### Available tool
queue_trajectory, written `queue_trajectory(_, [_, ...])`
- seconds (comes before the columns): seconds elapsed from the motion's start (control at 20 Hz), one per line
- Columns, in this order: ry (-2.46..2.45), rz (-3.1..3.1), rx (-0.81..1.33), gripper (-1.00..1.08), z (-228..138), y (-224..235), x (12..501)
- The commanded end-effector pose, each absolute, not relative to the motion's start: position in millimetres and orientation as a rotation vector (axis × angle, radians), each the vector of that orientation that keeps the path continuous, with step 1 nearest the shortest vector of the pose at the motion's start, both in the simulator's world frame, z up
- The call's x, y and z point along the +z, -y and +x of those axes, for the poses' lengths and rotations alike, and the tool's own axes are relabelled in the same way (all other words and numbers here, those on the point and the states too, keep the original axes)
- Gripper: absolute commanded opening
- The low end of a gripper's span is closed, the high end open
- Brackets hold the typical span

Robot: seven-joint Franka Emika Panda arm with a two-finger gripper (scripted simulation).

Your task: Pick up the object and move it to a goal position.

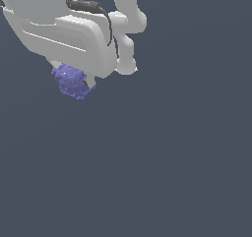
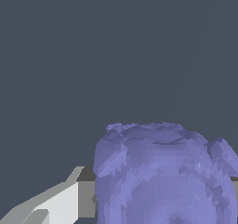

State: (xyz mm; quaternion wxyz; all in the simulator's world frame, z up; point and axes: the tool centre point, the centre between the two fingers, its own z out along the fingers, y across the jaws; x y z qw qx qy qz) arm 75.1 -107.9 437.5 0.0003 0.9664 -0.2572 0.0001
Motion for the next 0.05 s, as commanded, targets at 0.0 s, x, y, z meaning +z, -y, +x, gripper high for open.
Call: queue_trajectory(0.0, [0.807, 3.036, 0.000, -1.00, 75.5, 108.0, 438.6])
